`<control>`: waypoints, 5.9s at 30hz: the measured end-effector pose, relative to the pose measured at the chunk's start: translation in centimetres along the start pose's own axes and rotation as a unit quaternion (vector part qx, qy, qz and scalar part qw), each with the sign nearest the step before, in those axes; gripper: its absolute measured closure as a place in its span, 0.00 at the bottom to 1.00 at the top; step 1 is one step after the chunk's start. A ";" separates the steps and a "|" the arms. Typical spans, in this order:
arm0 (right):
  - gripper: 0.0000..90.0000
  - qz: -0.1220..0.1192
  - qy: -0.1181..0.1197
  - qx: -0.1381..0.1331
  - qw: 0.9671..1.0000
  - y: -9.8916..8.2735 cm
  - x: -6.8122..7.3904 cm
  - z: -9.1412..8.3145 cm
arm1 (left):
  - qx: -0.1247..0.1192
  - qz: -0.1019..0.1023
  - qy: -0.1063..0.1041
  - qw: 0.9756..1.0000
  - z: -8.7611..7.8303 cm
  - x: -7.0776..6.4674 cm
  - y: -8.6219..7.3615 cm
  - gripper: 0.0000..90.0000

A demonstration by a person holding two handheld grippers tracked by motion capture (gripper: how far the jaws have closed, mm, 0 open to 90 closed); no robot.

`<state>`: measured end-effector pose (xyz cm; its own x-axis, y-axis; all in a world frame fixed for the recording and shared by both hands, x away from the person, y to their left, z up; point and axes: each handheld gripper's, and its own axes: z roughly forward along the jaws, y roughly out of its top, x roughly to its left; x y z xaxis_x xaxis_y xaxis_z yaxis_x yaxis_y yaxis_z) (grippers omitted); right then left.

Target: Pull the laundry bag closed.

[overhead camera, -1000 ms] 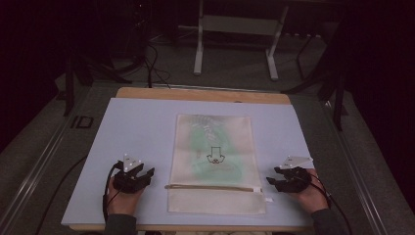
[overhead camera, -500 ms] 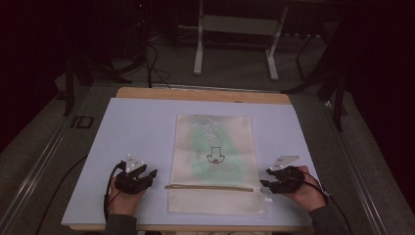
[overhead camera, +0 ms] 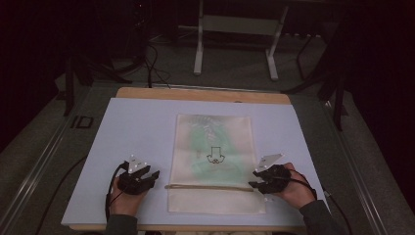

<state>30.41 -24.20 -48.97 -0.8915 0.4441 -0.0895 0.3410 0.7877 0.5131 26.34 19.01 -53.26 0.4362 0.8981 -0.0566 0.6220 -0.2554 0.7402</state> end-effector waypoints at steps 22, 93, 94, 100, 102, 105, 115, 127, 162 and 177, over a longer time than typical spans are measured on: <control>0.65 -0.049 0.038 -0.009 0.998 5.2 2.1 2.3 | -0.003 -0.003 -0.002 1.000 0.0 0.2 0.0 0.61; 0.66 -0.130 0.128 -0.025 0.983 16.1 8.8 9.2 | -0.011 -0.008 -0.008 1.000 -0.3 0.7 0.1 0.61; 0.66 -0.132 0.129 -0.023 0.983 16.2 8.9 9.3 | -0.011 -0.008 -0.008 1.000 -0.3 0.7 0.1 0.61; 0.66 -0.138 0.136 -0.022 0.981 17.1 9.6 9.9 | -0.013 -0.010 -0.007 1.000 -0.4 0.8 0.1 0.61; 0.66 -0.141 0.139 -0.022 0.980 17.5 9.8 10.1 | -0.015 -0.012 -0.007 1.000 -0.5 0.9 0.1 0.61; 0.66 -0.145 0.143 -0.021 0.979 17.9 10.2 10.4 | -0.016 -0.014 -0.006 1.000 -0.6 1.1 0.1 0.61; 0.68 -0.149 0.153 -0.020 0.977 19.1 10.9 11.4 | -0.024 -0.023 -0.001 0.999 -0.9 1.6 0.0 0.61; 0.78 -0.147 0.157 -0.013 0.976 20.4 11.3 12.5 | -0.030 -0.029 0.001 0.999 -1.2 2.0 -0.1 0.61; 0.90 -0.157 0.137 0.015 0.978 20.9 11.9 13.2 | -0.028 -0.032 0.002 0.999 -1.3 2.1 -0.1 0.60; 0.90 -0.158 0.133 -0.012 0.978 19.7 11.2 10.7 | -0.028 -0.029 0.001 0.999 -1.2 2.0 -0.1 0.60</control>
<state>30.35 0.90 -49.00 -0.9984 0.0511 -0.0238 0.0315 0.8561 0.5159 26.35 21.26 -52.60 0.3980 0.9120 -0.0994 0.6088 -0.1815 0.7723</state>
